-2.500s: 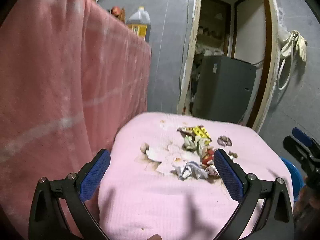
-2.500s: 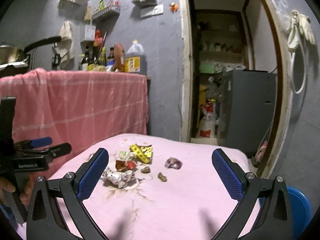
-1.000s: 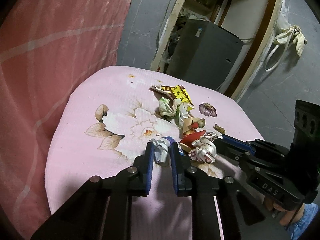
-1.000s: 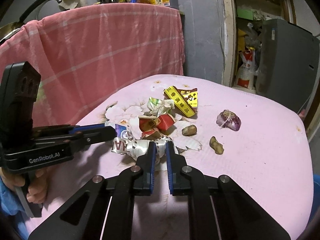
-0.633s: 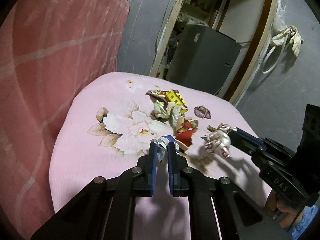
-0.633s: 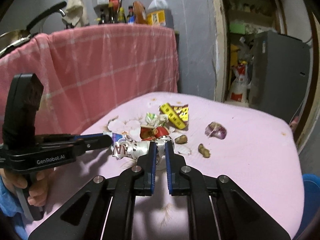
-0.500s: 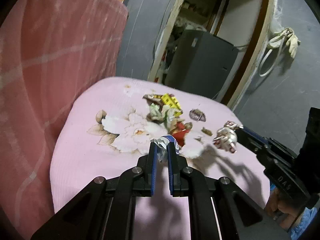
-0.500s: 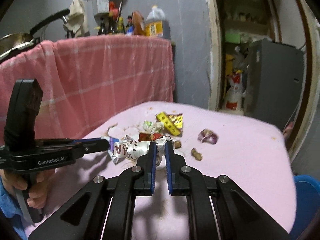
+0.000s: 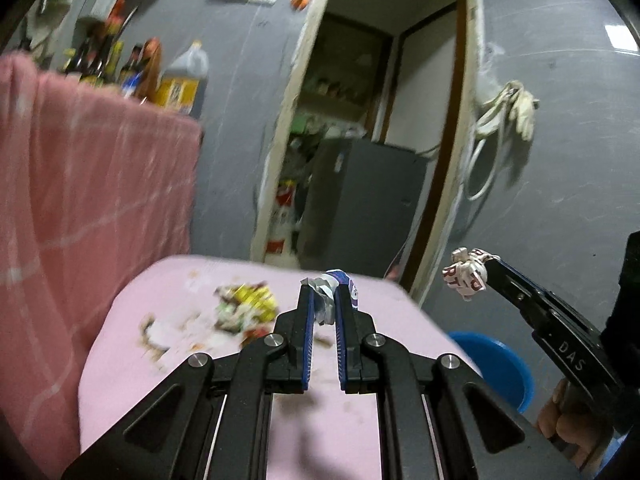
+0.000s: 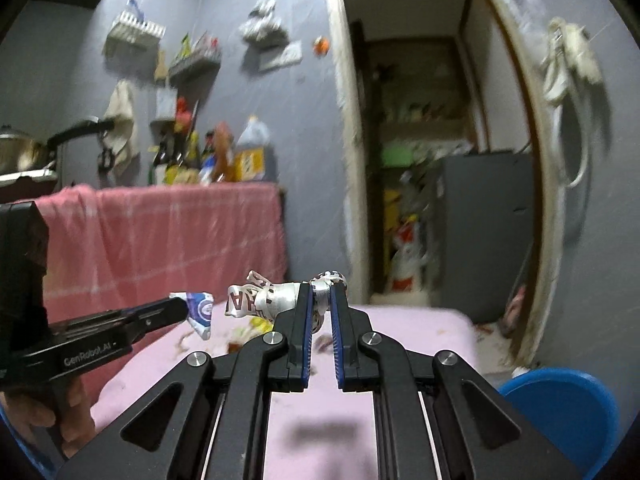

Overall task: Collect trash
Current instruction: 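Lift both held scraps and carry them over the blue basin, then open both tools over the blue basin, dropping the scraps in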

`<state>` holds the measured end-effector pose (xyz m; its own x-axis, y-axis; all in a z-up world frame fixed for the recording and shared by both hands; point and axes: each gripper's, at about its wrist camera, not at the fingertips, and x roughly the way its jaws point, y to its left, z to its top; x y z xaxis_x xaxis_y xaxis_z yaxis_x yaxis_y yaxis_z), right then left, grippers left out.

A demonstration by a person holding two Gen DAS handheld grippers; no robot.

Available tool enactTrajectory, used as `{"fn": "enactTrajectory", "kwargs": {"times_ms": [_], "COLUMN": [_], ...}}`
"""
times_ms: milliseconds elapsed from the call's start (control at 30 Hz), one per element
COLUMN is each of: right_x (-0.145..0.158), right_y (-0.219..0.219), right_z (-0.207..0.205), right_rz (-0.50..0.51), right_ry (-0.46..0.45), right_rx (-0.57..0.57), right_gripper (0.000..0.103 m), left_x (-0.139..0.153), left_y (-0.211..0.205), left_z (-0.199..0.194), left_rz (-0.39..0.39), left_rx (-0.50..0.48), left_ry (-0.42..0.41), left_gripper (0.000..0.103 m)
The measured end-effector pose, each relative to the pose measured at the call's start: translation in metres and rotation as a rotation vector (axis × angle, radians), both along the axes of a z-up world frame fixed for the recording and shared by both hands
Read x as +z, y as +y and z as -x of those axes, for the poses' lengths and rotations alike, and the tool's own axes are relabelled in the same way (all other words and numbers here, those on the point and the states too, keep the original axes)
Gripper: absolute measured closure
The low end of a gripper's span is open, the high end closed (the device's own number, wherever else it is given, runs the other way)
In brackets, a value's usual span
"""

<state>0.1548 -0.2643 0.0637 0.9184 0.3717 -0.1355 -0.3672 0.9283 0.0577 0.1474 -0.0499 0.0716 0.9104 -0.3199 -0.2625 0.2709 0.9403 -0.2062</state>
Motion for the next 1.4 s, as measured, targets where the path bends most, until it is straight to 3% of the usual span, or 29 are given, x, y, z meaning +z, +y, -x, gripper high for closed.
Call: {"fn": "enactTrajectory", "kwargs": {"times_ms": [300,567,767,967,1133,1200,1400], "right_x": [0.018,0.016,0.008,-0.012,-0.026,-0.039,-0.052], "right_y": [-0.070,-0.121,-0.161,-0.196,-0.211,-0.218,-0.224], "right_z": [0.026,0.040,0.044,0.035,0.028,0.020,0.014], "right_rz": [-0.050,-0.053,-0.080,-0.129,-0.153,-0.171,-0.176], "right_ry": [-0.109,-0.120,-0.070,0.042,0.123,0.200,0.264], "right_rx": [-0.202,-0.354,-0.460,-0.523,-0.543,-0.551,-0.565], "right_gripper": [0.096,0.096,0.096,0.096,0.096,0.095,0.095], "left_x": [0.025,0.033,0.025,0.008,-0.012,-0.021,-0.045], "left_y": [-0.074,-0.148,-0.196,-0.238,-0.258,-0.265,-0.281], "left_z": [0.007,0.001,-0.008,-0.029,-0.051,-0.060,-0.077], "left_rz": [-0.025,-0.045,-0.068,-0.103,-0.121,-0.128,-0.164], "left_rx": [-0.112,-0.220,-0.278,-0.336,-0.357,-0.365,-0.381], "left_ry": [-0.115,-0.154,-0.156,-0.080,0.032,0.087,0.202], "left_gripper": [0.095,0.095,0.095,0.095,0.095,0.095,0.095]}}
